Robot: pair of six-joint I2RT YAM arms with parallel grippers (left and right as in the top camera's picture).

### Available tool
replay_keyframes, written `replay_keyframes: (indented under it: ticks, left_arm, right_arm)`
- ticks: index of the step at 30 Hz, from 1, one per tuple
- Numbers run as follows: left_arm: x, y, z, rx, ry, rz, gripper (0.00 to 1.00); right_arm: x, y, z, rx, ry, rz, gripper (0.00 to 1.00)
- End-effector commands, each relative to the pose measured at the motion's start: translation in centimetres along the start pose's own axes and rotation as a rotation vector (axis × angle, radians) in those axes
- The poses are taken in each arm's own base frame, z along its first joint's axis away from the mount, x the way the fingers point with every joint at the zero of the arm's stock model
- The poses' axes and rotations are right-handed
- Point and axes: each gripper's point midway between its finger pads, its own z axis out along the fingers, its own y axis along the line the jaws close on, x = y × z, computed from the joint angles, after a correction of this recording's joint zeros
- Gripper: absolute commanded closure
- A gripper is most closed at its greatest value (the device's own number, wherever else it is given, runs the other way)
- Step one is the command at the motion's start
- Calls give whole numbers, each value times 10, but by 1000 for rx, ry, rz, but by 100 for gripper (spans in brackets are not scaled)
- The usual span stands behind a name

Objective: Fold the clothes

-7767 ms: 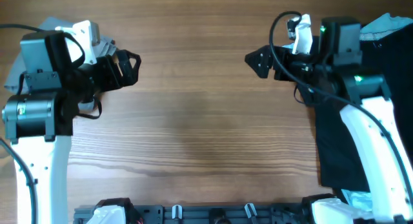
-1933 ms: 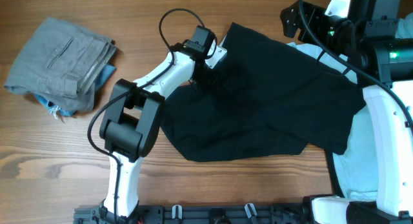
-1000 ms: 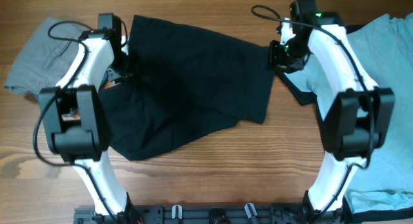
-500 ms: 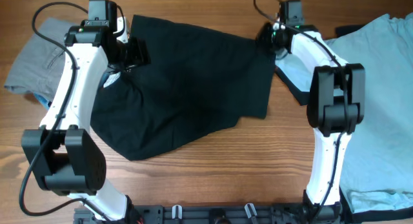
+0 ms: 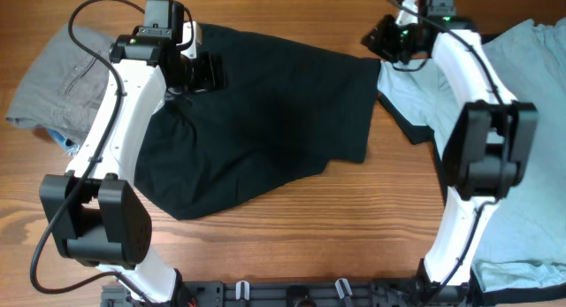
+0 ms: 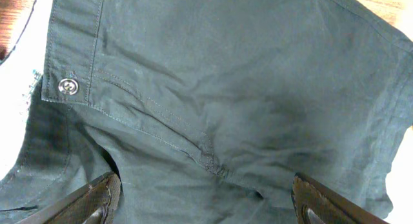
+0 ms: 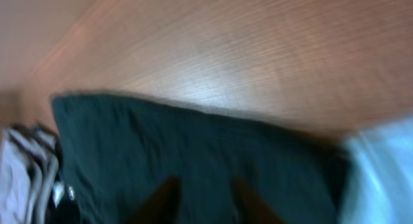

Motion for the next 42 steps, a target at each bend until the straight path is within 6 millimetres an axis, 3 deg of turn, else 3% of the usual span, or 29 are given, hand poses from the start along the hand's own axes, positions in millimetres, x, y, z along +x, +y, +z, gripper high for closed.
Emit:
replay_keyframes:
  ticks: [1,5,8,10,12,15,16,17,18,19,20,21,23,28,30,32,34,36,37,38,39,40,42]
  left_arm:
    - [1,-6,-2,14,-3,19,15]
    - [1,-7,-2,15,-2,22,14]
    - [1,-7,-2,15,-2,22,13]
    - [1,-7,-2,15,-2,22,14]
    - [1,-7,-2,15,-2,22,13]
    - [2,-7,-2,15,-2,22,13]
    - [2,-7,-2,16,-1,22,13]
    - [2,-8,-2,19,0,21,13]
    - [2,-9,-2,23,0,22,13]
    - [2,-9,-2,27,1,22,13]
    - [2,-9,-2,28,2,22,13]
    - [2,-10,-2,34,4,22,13]
    - [3,-11,-2,38,5,22,13]
    - [3,-12,-2,44,6,22,13]
    - [3,-12,-2,44,6,21,12]
    - [3,-12,-2,44,6,22,12]
    - [2,-12,-2,44,4,22,11]
    - [2,-12,-2,45,2,23,11]
    - [2,-12,-2,45,2,23,11]
    - [2,-12,-2,45,2,23,11]
    - [2,-12,-2,45,2,23,10]
    - [2,-12,-2,45,2,23,9]
    - [2,-12,-2,44,2,23,8]
  right_arm:
    - [17,-14,-23,109,53,-66,94]
    - [68,-66,-20,331,193,99,96]
    - [78,-83,-10,362,193,133,96]
    - [68,-76,1,298,157,66,96]
    - [61,-57,10,175,138,-21,96]
    - [53,-54,15,162,104,-11,94]
    - [50,-54,18,156,93,-20,88]
    - [46,-53,23,155,78,-33,59]
    - [43,-55,28,162,66,-43,38]
    - [39,-57,31,172,48,-53,31]
    - [35,-59,36,180,31,-63,31]
    - [32,-59,43,172,18,-72,33]
    - [24,-59,49,160,-12,-89,47]
    - [8,-52,51,133,-78,-122,92]
    - [-8,-44,50,110,-142,-154,96]
    - [-42,-27,44,65,-286,-217,96]
    - [-92,3,22,-16,-517,-277,95]
    - [-116,15,4,-69,-637,-209,94]
    - [-120,17,0,-92,-652,-166,75]
    - [-119,15,0,-105,-638,-128,27]
    - [-112,14,5,-109,-601,-127,10]
    - [-106,10,9,-106,-562,-119,1]
    - [-84,4,20,-108,-448,-145,1]
